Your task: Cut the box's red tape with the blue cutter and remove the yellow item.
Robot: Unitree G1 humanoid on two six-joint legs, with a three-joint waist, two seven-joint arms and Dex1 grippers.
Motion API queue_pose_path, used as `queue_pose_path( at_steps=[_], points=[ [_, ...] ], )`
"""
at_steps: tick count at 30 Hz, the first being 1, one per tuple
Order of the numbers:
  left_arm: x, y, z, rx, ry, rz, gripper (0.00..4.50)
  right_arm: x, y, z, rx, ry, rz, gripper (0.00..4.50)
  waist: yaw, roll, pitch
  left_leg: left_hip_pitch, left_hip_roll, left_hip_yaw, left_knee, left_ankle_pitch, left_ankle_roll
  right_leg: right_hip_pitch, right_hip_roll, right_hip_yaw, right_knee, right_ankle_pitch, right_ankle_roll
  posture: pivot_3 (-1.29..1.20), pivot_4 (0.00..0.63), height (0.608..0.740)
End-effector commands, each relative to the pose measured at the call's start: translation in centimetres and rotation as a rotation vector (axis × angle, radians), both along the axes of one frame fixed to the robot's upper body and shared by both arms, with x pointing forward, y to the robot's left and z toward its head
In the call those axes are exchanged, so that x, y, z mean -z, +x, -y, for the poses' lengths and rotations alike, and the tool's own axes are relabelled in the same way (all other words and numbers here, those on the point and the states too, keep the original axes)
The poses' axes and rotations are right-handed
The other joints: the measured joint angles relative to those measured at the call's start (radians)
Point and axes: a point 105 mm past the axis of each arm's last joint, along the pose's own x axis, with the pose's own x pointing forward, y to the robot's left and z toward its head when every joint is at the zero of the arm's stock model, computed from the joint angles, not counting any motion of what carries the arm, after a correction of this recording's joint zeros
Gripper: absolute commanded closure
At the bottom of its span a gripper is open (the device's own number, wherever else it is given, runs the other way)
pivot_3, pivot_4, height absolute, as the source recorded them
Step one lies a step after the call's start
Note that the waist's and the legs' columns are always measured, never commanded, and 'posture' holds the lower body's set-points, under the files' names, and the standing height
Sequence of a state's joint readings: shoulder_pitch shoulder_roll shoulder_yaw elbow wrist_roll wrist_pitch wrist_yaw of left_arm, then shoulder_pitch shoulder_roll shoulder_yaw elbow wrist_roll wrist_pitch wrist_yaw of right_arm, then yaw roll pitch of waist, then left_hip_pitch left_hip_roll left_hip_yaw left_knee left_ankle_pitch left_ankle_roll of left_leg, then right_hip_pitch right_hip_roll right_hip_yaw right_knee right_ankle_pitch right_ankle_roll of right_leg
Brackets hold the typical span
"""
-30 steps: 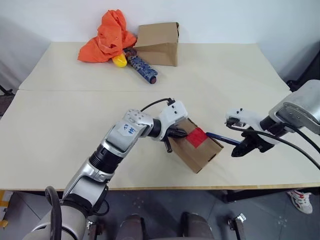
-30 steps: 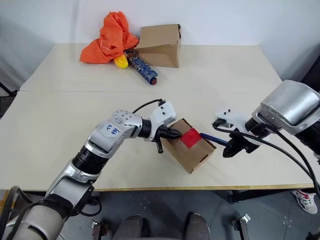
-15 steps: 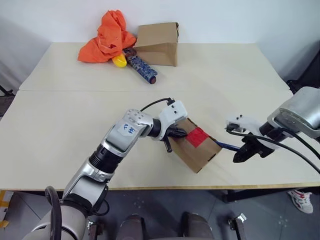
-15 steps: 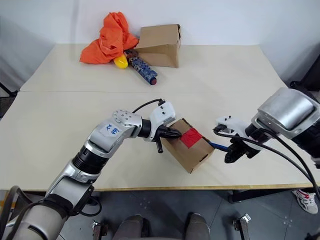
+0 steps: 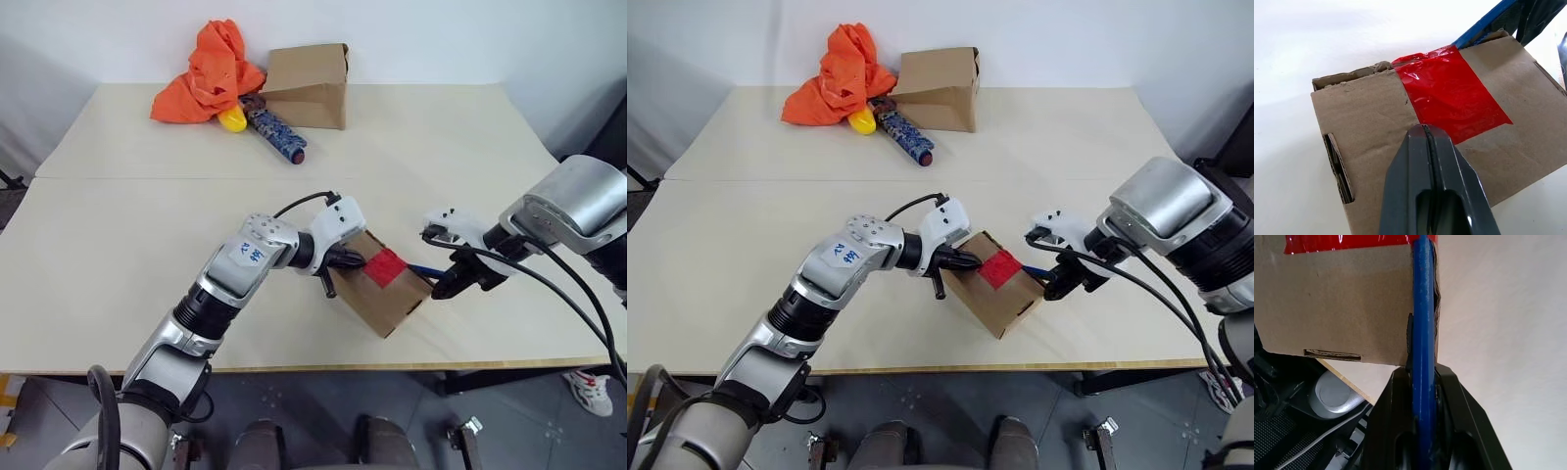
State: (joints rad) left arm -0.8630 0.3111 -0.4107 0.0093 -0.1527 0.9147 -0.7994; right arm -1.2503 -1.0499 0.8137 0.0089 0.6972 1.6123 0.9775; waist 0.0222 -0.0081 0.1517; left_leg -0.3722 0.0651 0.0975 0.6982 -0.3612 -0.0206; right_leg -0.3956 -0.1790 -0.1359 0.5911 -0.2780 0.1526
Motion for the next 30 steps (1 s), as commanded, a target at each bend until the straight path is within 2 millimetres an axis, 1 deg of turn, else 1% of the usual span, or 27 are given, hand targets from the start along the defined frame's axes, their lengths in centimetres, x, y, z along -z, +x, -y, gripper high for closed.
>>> queue_pose_path(
  at_steps=[1,4,7,12,15,21,26,30],
  points=[
    [4.6,-0.1,-1.5,-0.081,0.123,-0.136,4.48,-3.2,0.4,-1.3,-0.043,0.069,0.106,4.35,0.0,0.0,0.0,0.0,0.0,0.0,0.0,0.0,0.0,0.0,0.0,0.0,0.0,0.0,0.0,0.0,0.15,0.74],
    [4.6,-0.1,-1.4,-0.078,0.123,-0.137,4.48,-3.5,0.2,-1.1,-0.047,0.073,0.112,4.35,0.0,0.001,0.0,0.0,0.0,0.0,0.0,0.0,0.0,0.0,0.0,0.0,0.0,0.0,0.0,0.0,0.15,0.74],
    [4.6,0.0,-1.3,-0.077,0.122,-0.135,4.48,-3.8,-0.1,-0.5,-0.035,0.074,0.125,4.35,0.001,0.002,0.001,0.0,0.0,0.0,0.0,0.0,0.0,0.0,0.0,0.0,0.0,0.0,0.0,0.0,0.15,0.74],
    [4.6,0.0,-1.2,-0.074,0.123,-0.136,4.48,-5.4,-0.2,-0.1,-0.024,0.127,0.189,4.35,0.003,0.003,0.002,-0.001,0.0,0.0,0.0,0.0,0.0,-0.001,0.0,0.0,0.0,0.0,0.0,0.0,0.15,0.74],
    [4.5,0.1,-1.2,-0.072,0.124,-0.136,4.48,-5.8,-0.5,0.4,-0.01,0.14,0.214,4.35,0.003,0.003,0.002,-0.001,0.0,0.0,0.0,0.0,0.0,-0.001,0.0,0.0,-0.001,0.0,0.0,0.0,0.15,0.74],
    [4.5,0.2,-1.1,-0.061,0.131,-0.133,4.48,-5.5,-2.4,2.3,0.015,0.133,0.219,4.35,0.006,0.003,0.002,-0.002,0.0,0.0,0.0,0.0,0.0,-0.001,0.0,0.0,-0.001,0.0,0.0,0.0,0.15,0.74],
    [4.4,0.3,-1.1,-0.044,0.143,-0.13,4.48,-5.9,-4.1,4.6,0.08,0.114,0.247,4.35,0.005,0.003,0.002,-0.001,0.0,0.0,0.0,0.0,0.0,0.0,0.0,0.0,-0.001,0.0,0.0,0.0,0.15,0.74],
    [4.4,0.2,-1.1,-0.031,0.152,-0.129,4.48,-6.2,-4.6,5.6,0.122,0.131,0.281,4.35,0.004,0.003,0.002,0.0,0.0,0.0,0.0,0.0,0.0,0.0,0.0,0.001,-0.001,0.0,0.0,0.0,0.15,0.74]
  ],
)
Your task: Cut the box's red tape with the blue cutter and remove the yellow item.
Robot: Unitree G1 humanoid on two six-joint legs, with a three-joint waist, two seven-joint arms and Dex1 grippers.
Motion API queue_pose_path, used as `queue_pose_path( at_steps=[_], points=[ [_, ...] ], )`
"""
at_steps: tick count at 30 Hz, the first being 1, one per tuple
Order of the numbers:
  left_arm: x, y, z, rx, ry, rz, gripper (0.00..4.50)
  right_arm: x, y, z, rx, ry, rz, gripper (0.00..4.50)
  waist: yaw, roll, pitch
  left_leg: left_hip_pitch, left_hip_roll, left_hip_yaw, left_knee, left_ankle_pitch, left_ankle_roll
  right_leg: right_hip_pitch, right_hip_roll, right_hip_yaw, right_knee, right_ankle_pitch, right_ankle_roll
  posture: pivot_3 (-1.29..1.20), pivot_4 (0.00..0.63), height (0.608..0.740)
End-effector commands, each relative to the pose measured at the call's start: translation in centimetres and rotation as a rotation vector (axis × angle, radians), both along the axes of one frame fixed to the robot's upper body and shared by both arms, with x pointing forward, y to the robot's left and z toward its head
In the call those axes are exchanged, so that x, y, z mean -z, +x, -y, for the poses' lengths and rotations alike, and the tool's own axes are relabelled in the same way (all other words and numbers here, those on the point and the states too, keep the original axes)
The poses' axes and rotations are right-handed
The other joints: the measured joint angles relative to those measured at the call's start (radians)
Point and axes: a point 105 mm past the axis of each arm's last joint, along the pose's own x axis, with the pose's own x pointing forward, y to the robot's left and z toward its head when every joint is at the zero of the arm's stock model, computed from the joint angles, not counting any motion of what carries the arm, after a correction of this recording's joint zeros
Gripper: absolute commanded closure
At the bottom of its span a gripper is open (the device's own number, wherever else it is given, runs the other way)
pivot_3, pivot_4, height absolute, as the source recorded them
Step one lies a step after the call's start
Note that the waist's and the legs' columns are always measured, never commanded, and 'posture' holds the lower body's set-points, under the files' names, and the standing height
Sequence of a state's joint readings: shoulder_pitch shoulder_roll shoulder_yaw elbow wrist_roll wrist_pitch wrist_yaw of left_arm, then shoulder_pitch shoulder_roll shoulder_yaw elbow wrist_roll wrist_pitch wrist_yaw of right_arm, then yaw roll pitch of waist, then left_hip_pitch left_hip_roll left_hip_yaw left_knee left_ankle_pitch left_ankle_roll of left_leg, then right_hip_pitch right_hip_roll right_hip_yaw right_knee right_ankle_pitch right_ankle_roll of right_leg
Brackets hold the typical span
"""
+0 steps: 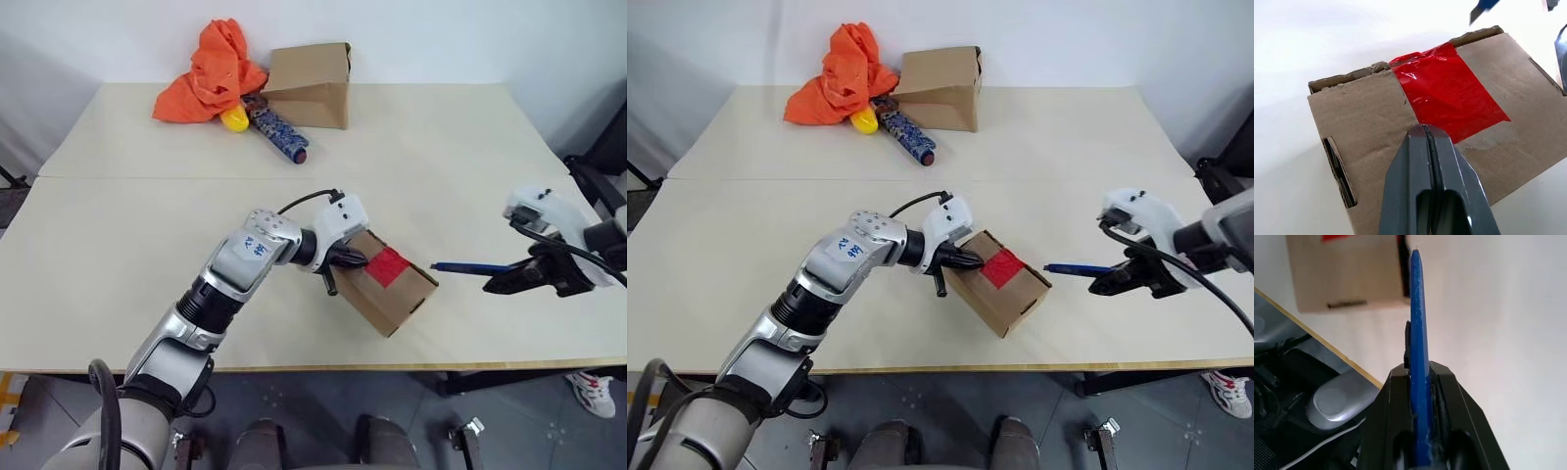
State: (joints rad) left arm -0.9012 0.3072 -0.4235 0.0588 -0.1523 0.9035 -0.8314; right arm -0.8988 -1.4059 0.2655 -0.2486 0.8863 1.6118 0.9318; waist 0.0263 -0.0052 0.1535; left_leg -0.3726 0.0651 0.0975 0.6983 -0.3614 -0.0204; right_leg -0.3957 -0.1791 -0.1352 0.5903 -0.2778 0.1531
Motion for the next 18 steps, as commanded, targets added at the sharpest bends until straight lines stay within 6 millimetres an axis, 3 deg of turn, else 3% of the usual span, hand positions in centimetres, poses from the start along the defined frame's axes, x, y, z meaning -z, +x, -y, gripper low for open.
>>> queue_pose_path(
  at_steps=[1,4,7,15,18],
  points=[
    [4.7,-0.1,-1.3,-0.053,0.142,-0.114,4.48,-1.7,0.1,0.8,0.034,0.026,0.118,4.35,0.0,0.0,0.0,0.0,0.0,0.0,0.0,0.0,0.0,0.0,0.0,0.0,0.0,0.0,0.0,0.0,0.15,0.74],
    [4.7,-0.1,-1.4,-0.048,0.146,-0.115,4.48,-1.6,1.2,2.2,0.09,0.053,0.232,4.35,0.002,-0.001,0.0,0.0,0.0,0.0,0.0,0.0,0.0,0.001,0.0,0.0,0.0,0.0,0.0,0.0,0.15,0.74],
    [4.7,-0.1,-1.4,-0.044,0.152,-0.114,4.48,0.1,2.2,3.5,0.146,0.089,0.304,4.35,0.001,-0.005,-0.002,0.001,0.0,0.0,-0.001,0.0,0.0,0.002,0.0,-0.001,-0.001,0.0,0.0,0.0,0.15,0.74],
    [3.5,-0.1,-1.6,-0.028,0.113,-0.094,4.48,7.7,5.7,6.3,0.35,0.166,0.508,4.35,-0.001,-0.005,-0.002,0.003,0.0,0.001,-0.001,0.0,0.0,0.003,0.001,0.0,-0.001,0.001,0.002,0.0,0.15,0.74],
    [2.2,-0.6,-1.7,0.013,0.061,-0.085,4.5,8.8,6.1,6.7,0.394,0.182,0.515,3.36,-0.003,0.0,0.0,0.002,0.0,0.002,-0.001,0.001,0.0,0.002,0.001,0.0,0.0,0.001,0.002,0.0,0.15,0.74]
  ],
)
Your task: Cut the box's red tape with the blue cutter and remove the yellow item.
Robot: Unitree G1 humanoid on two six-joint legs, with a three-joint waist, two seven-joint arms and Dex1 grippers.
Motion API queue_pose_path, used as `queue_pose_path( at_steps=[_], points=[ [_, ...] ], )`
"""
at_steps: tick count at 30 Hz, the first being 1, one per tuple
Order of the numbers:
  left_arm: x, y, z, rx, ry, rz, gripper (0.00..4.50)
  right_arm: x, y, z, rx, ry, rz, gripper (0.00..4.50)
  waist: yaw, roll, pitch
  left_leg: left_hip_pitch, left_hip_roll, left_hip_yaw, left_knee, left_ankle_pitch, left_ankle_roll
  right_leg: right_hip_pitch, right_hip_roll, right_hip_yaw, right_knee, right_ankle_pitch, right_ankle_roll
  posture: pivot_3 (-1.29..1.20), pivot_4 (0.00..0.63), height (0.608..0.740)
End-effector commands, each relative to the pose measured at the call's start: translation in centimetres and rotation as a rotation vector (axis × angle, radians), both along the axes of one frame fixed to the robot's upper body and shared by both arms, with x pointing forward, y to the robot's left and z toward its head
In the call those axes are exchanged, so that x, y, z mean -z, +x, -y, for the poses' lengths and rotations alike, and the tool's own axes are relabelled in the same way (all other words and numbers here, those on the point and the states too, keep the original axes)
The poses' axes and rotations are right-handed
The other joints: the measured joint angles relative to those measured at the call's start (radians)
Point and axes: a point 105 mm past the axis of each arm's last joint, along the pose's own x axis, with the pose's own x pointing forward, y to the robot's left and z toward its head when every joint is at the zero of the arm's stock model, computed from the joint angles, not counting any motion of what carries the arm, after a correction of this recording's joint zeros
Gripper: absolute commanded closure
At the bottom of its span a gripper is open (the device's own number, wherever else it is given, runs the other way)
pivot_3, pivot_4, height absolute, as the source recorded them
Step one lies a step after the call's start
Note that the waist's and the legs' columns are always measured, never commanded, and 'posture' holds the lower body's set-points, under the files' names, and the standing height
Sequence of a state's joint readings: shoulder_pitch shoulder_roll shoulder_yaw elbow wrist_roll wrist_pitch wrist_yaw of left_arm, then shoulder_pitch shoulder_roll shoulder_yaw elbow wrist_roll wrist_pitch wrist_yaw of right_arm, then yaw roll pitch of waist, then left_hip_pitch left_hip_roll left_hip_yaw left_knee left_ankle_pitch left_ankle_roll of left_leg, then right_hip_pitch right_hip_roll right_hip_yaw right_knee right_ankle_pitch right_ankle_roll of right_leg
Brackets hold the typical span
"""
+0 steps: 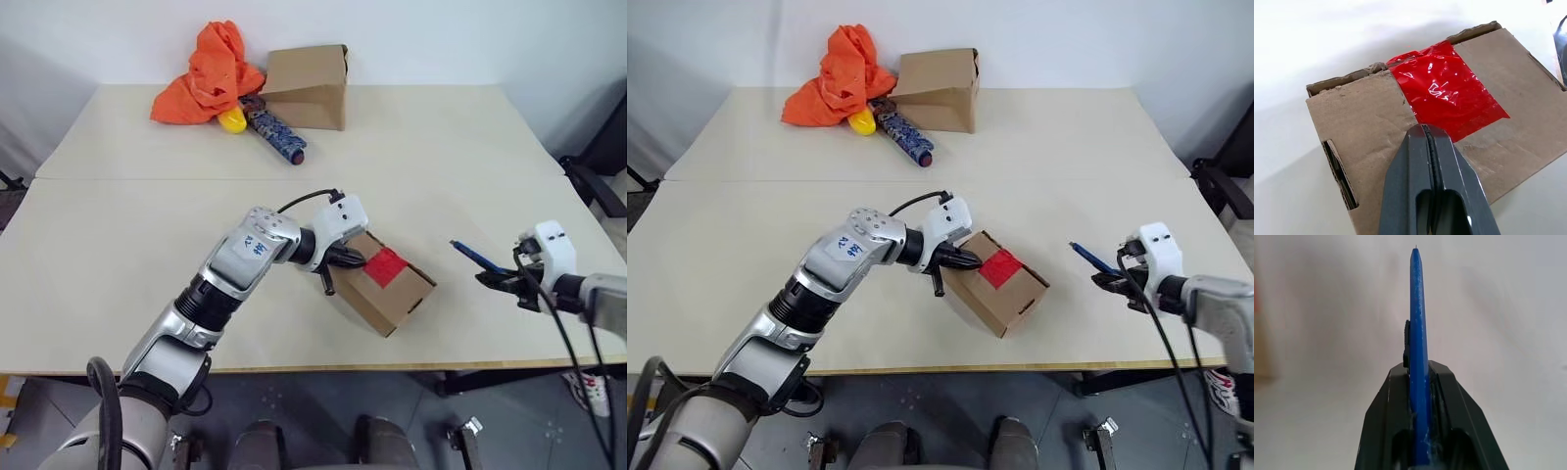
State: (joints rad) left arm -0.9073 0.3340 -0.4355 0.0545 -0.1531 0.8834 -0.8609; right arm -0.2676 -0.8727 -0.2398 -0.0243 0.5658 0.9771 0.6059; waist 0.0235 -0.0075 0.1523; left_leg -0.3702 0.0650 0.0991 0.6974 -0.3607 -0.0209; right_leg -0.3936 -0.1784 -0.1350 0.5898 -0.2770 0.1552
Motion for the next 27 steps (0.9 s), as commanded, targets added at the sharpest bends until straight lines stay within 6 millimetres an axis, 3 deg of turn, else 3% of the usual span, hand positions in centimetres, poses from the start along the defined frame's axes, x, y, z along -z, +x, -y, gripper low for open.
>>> queue_pose_path(
  at_steps=[1,4,10,14,18,22,27],
  points=[
    [2.0,-0.6,-1.4,-0.007,0.035,-0.098,4.5,-1.1,0.6,1.2,0.048,-0.025,0.079,3.05,-0.001,0.004,0.002,0.0,0.0,0.0,0.0,0.0,0.0,0.0,0.0,0.0,0.0,0.0,0.0,0.0,0.15,0.74],
    [0.5,-0.8,-2.0,0.005,-0.012,-0.113,4.5,-1.6,0.6,1.4,0.029,-0.044,0.105,2.01,-0.004,0.006,0.003,0.0,0.0,0.001,-0.001,0.0,0.0,-0.002,0.001,0.001,0.0,0.0,0.0,0.0,0.15,0.74],
    [-1.5,-1.4,-5.0,0.012,-0.018,-0.143,4.5,-4.6,1.8,1.4,-0.037,-0.135,0.182,0.03,-0.005,0.011,0.009,-0.001,0.0,0.001,-0.001,0.0,-0.001,-0.002,0.001,0.002,0.0,0.0,0.0,0.0,0.15,0.74],
    [-1.8,-1.7,-8.0,-0.035,0.011,-0.177,4.5,-6.2,3.6,-0.6,-0.138,-0.279,0.228,0.03,-0.015,0.013,0.013,-0.001,0.0,0.001,-0.002,0.0,-0.001,-0.004,0.001,0.003,0.001,0.0,0.0,0.0,0.15,0.74],
    [-0.6,-2.7,-9.9,-0.055,0.057,-0.237,4.5,-5.8,4.5,-2.9,-0.274,-0.359,0.225,0.03,-0.024,0.011,0.017,-0.002,0.0,0.002,-0.004,0.001,-0.001,-0.005,0.001,0.003,0.001,0.0,0.001,0.0,0.15,0.74],
    [1.2,-4.7,-9.3,-0.029,0.059,-0.3,4.5,-5.5,5.4,-6.3,-0.424,-0.347,0.202,0.95,-0.022,0.009,0.02,-0.005,0.0,0.002,-0.003,0.0,-0.001,-0.007,0.001,0.003,0.0,0.0,0.002,0.0,0.15,0.74],
    [2.4,-4.0,-6.4,-0.081,-0.021,-0.256,4.5,-5.3,5.8,-8.6,-0.551,-0.343,0.162,2.79,-0.004,0.008,0.021,-0.008,0.0,0.002,-0.001,0.0,-0.001,-0.01,0.001,0.002,0.001,0.0,0.003,0.0,0.15,0.74]
  ],
)
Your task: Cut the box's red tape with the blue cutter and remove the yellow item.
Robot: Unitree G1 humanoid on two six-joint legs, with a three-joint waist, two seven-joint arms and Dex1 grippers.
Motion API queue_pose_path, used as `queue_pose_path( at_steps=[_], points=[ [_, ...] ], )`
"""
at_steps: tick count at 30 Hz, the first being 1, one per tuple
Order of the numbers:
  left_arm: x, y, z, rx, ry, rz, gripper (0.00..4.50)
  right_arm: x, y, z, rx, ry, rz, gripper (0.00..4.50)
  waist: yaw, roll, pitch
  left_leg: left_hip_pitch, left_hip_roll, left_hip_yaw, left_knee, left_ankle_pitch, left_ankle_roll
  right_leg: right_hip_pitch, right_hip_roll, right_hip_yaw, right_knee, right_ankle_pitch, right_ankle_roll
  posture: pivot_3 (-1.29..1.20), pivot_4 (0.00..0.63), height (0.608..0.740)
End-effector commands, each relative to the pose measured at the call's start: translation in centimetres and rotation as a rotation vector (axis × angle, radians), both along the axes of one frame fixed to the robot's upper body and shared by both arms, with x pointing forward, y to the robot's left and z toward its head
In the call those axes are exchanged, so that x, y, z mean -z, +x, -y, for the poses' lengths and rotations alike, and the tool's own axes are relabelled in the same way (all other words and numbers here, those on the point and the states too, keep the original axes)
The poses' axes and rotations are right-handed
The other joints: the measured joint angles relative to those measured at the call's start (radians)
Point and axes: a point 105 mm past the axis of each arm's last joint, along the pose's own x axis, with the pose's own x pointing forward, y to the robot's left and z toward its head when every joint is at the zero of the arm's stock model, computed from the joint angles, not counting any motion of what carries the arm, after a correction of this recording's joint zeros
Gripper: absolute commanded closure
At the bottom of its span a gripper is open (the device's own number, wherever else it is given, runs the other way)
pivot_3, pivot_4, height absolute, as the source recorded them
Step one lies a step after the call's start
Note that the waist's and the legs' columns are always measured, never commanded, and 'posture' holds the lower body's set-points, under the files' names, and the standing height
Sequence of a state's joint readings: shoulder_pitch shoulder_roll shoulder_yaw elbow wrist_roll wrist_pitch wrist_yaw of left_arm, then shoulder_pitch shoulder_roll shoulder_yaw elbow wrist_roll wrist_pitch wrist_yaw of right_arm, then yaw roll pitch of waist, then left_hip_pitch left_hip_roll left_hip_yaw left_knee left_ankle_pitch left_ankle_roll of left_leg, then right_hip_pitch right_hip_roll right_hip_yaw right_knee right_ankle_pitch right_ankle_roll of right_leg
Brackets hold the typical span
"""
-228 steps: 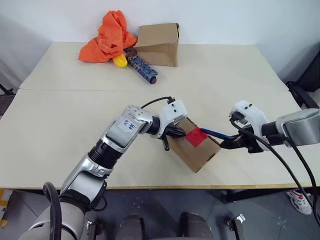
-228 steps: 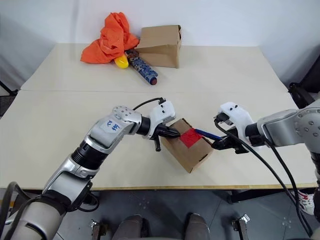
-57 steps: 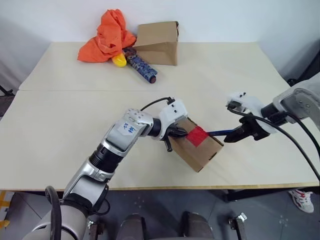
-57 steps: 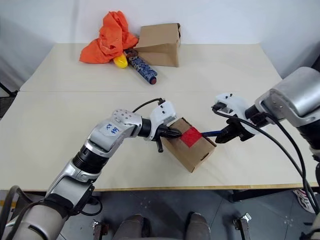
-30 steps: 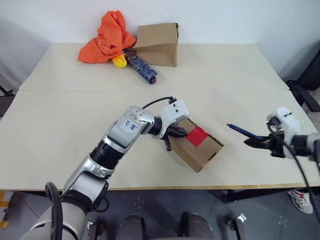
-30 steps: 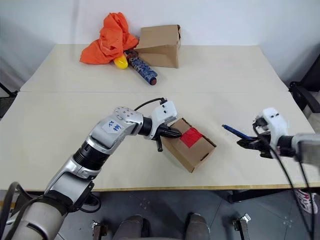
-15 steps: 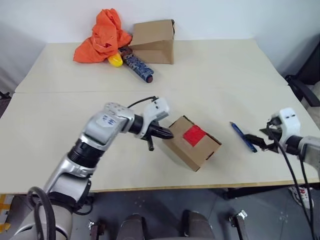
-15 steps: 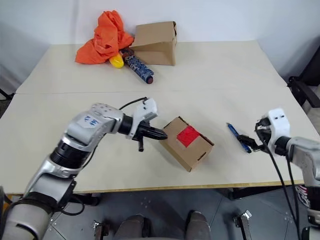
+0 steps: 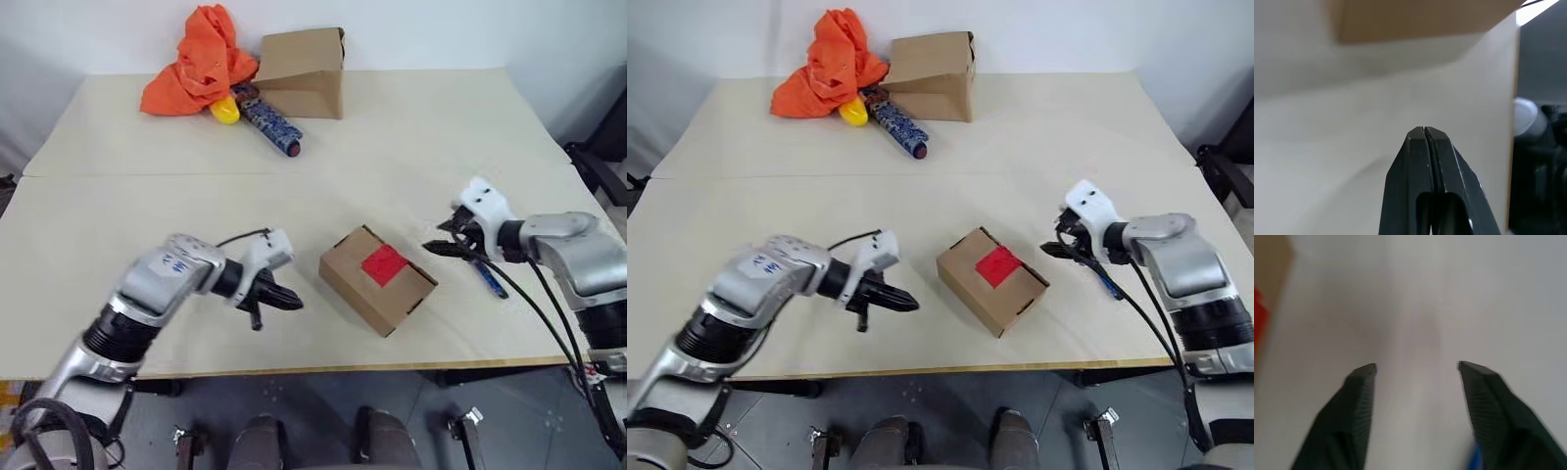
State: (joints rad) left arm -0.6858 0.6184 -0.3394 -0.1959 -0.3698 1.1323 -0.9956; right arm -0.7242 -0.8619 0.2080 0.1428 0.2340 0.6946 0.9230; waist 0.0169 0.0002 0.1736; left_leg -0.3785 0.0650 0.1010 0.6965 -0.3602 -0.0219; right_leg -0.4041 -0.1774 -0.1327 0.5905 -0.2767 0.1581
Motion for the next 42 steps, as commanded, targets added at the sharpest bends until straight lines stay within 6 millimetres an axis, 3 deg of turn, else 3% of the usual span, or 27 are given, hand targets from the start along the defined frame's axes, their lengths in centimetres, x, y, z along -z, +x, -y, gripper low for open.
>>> queue_pose_path(
  at_steps=[1,5,10,20,27,31,35,37,40,42],
  points=[
    [-0.3,0.9,1.5,-0.059,-0.038,0.089,4.5,-0.5,0.0,-0.9,-0.066,-0.02,-0.009,3.15,0.006,0.0,0.0,0.0,0.0,0.0,0.0,0.0,0.0,0.0,0.0,0.0,0.0,0.0,0.0,0.0,0.15,0.74],
    [-0.5,1.6,2.6,-0.113,-0.079,0.129,4.5,-0.4,-1.7,-2.7,-0.188,-0.024,-0.085,4.48,0.006,0.0,0.0,-0.001,0.0,0.0,0.001,0.0,0.0,-0.001,0.0,0.0,0.0,0.0,0.0,0.0,0.15,0.74],
    [-1.3,2.5,2.1,-0.165,-0.106,0.158,4.5,-0.3,-3.2,-3.9,-0.261,-0.021,-0.126,4.48,0.006,0.0,0.0,-0.005,0.0,0.0,0.001,0.0,0.0,-0.006,0.0,0.0,0.003,0.0,0.0,0.0,0.15,0.74],
    [-2.3,4.8,-0.1,-0.273,-0.09,0.223,4.5,0.0,-4.3,-9.9,-0.374,0.045,-0.161,4.48,0.003,0.0,0.0,-0.005,0.0,0.0,0.002,0.0,0.0,-0.007,0.0,0.0,0.003,0.0,0.0,0.0,0.15,0.74],
    [-2.2,5.4,-0.2,-0.301,-0.086,0.238,4.5,0.3,-4.3,-12.5,-0.396,0.063,-0.165,4.48,0.001,-0.001,0.0,-0.005,0.0,0.0,0.003,0.0,0.0,-0.007,0.0,0.0,0.004,0.0,0.0,0.0,0.15,0.74],
    [-1.8,5.7,-1.2,-0.333,-0.051,0.253,4.5,0.1,-3.8,-11.8,-0.344,0.055,-0.146,4.48,0.0,-0.001,0.0,-0.005,0.0,0.0,0.003,0.0,-0.001,-0.007,0.0,0.0,0.005,0.0,0.0,0.0,0.15,0.74],
    [-3.6,6.0,-2.9,-0.364,-0.059,0.297,4.5,-2.0,-3.1,-6.9,-0.195,-0.024,-0.032,4.48,0.005,-0.001,0.0,-0.006,0.0,0.0,0.003,0.0,-0.001,-0.008,0.0,0.0,0.005,0.0,0.0,0.0,0.15,0.74],
    [-4.6,5.9,-3.4,-0.359,-0.085,0.302,4.5,-2.7,-3.4,-5.7,-0.162,-0.023,-0.024,4.48,0.006,-0.001,0.0,-0.008,0.0,0.0,0.003,0.0,-0.001,-0.009,0.0,-0.001,0.005,0.0,0.0,0.0,0.15,0.74],
    [-6.0,5.2,-3.6,-0.319,-0.129,0.291,4.5,-4.3,-3.9,-5.3,-0.112,0.052,-0.004,3.92,0.0,-0.001,0.0,-0.008,0.0,0.0,0.002,0.0,-0.001,-0.01,0.0,-0.001,0.005,0.0,0.0,0.0,0.15,0.74],
    [-7.4,4.8,-3.4,-0.282,-0.18,0.284,4.5,-6.2,-4.5,-6.5,-0.113,0.158,0.024,3.28,-0.005,-0.001,0.0,-0.007,0.0,0.0,0.002,0.0,-0.001,-0.01,0.0,-0.001,0.007,0.0,0.0,0.0,0.15,0.74]
  ],
)
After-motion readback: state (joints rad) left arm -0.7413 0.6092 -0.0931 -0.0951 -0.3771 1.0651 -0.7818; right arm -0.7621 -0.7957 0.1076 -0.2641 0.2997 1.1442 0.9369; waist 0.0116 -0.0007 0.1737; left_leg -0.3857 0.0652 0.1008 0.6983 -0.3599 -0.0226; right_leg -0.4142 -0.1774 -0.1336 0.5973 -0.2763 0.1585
